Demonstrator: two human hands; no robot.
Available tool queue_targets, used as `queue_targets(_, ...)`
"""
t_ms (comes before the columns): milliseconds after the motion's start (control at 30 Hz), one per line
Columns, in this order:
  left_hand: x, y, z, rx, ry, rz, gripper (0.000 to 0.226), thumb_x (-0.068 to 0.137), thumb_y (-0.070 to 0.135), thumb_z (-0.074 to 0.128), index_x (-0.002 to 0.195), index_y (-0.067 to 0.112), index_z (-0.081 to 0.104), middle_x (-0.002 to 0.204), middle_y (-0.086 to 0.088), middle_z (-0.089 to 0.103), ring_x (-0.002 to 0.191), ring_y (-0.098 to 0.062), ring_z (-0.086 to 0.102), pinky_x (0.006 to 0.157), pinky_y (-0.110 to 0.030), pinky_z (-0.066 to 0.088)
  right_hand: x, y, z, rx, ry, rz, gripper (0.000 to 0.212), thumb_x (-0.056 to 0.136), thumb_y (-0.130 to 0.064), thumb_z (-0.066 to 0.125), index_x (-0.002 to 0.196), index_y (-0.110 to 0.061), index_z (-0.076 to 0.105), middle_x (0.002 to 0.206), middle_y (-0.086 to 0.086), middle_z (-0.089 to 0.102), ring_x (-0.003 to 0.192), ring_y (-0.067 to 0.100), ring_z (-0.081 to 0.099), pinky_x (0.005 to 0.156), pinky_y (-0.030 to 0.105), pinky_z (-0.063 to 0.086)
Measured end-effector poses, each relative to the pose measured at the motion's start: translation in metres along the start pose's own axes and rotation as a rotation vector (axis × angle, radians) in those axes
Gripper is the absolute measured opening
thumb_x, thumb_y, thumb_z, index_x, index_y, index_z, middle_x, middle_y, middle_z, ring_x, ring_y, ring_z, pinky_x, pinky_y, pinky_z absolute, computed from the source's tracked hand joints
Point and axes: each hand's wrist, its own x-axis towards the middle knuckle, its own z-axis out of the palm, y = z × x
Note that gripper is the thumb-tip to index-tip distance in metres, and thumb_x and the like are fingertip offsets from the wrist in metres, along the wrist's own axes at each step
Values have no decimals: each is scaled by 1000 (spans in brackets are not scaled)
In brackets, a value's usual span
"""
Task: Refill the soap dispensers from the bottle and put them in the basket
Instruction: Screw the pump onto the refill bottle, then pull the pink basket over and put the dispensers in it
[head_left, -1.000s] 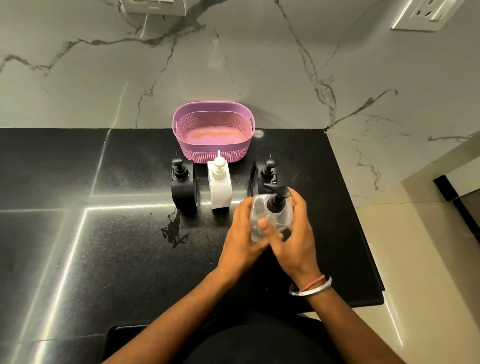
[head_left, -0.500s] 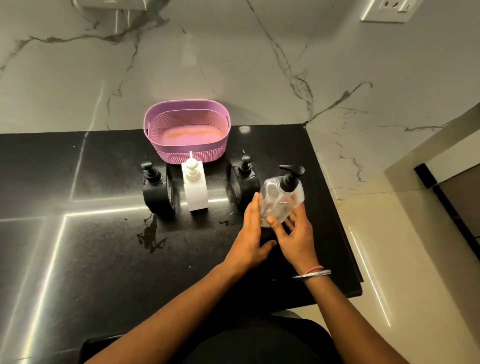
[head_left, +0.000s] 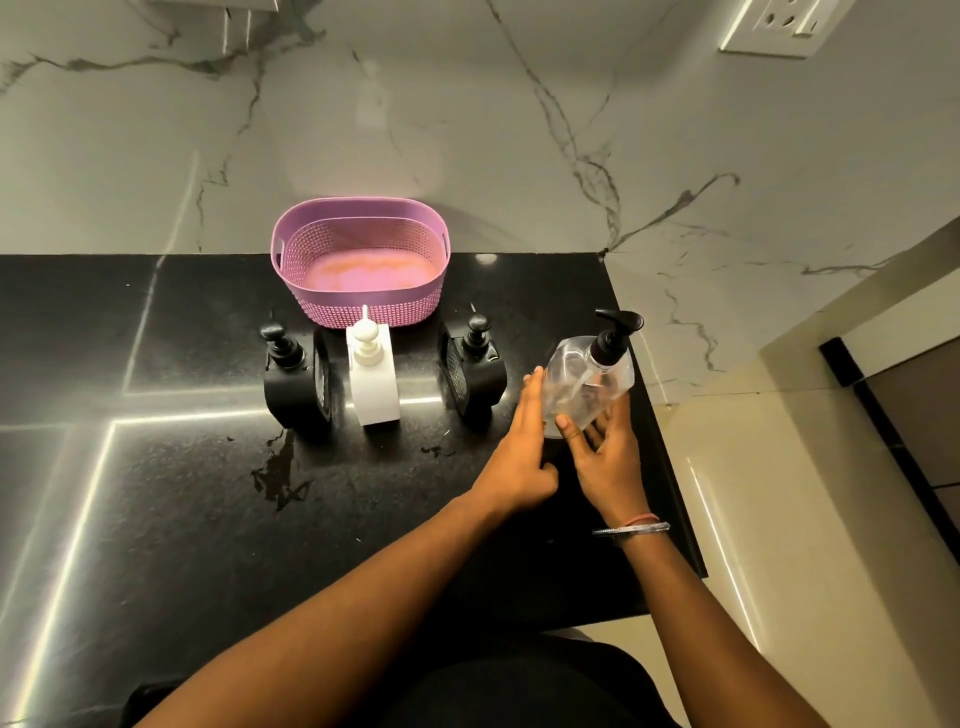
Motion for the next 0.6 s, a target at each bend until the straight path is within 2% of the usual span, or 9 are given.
queue_targets(100, -8, 0, -2, 12, 21, -28, 120, 85, -7, 57, 164, 44, -17, 178, 2, 7, 139, -24, 55, 102, -29, 53, -10, -3, -1, -27, 17, 38, 102, 81, -48, 81, 162, -28, 23, 146, -13, 58, 133, -3, 55, 112, 30, 48)
queue_targets(167, -19, -3, -4, 21, 63, -33, 112, 89, -3, 61, 169, 36, -8, 178, 9, 1, 161, -10, 20, 126, -30, 30, -25, -7, -1, -40, 72, 91, 119, 74, -53, 85, 166, -28, 12, 157, -4, 50, 141, 7, 50, 114, 32, 45)
queue_targets(200, -26, -6, -6, 24, 104, -15, 106, 91, -1, 64, 170, 31, 1, 178, 11, 2, 161, -2, 9, 130, -26, 20, -37, -13, 0, -67, 133, 101, 113, 74, -53, 85, 163, -28, 20, 151, -1, 54, 133, 11, 57, 109, 34, 50)
queue_targets(233, -35, -7, -9, 18, 155, 19, 98, 91, 2, 67, 170, 28, 14, 177, 12, 9, 160, 2, 9, 130, -23, 17, -48, -20, 3, -96, 216, 84, 95, 77, -50, 84, 154, -26, 34, 135, 1, 60, 116, 14, 64, 98, 38, 57)
queue_targets(300, -57, -8, -16, -16, 269, 117, 73, 92, 5, 71, 158, 24, 46, 165, 10, 40, 154, -2, 34, 126, -31, 34, -70, -42, 7, -129, 339, -63, 42, 87, -35, 81, 119, -23, 57, 100, 0, 60, 80, 15, 61, 73, 46, 58)
queue_targets(367, -79, -2, -29, -37, 419, 201, 44, 93, 4, 72, 134, 19, 68, 134, 11, 63, 128, -13, 62, 104, -41, 55, -84, -76, 13, -104, 214, -252, 14, 93, -21, 78, 96, -19, 64, 86, -4, 62, 72, 15, 60, 65, 41, 53)
queue_targets(467, -101, 14, -69, -46, 718, 228, 21, 95, 7, 72, 114, 16, 73, 105, 6, 68, 96, -18, 70, 81, -37, 60, -83, -132, 30, -50, -34, -477, 3, 97, -15, 73, 96, -16, 70, 89, -5, 64, 82, 17, 65, 71, 32, 52)
queue_targets(533, -99, 24, -114, -45, 898, 231, 15, 98, 13, 70, 113, 16, 70, 101, 1, 67, 90, -17, 68, 77, -31, 57, -60, -165, 47, 14, -71, -541, 6, 99, -17, 70, 103, -12, 70, 95, -2, 64, 89, 19, 66, 77, 36, 54)
queue_targets(600, -88, 30, -170, -27, 1025, 237, 14, 103, 16, 66, 116, 16, 66, 108, -4, 67, 95, -16, 67, 80, -27, 54, -23, -195, 66, 39, -35, -475, 13, 100, -23, 70, 109, -15, 68, 102, 1, 65, 94, 17, 66, 81, 36, 58)
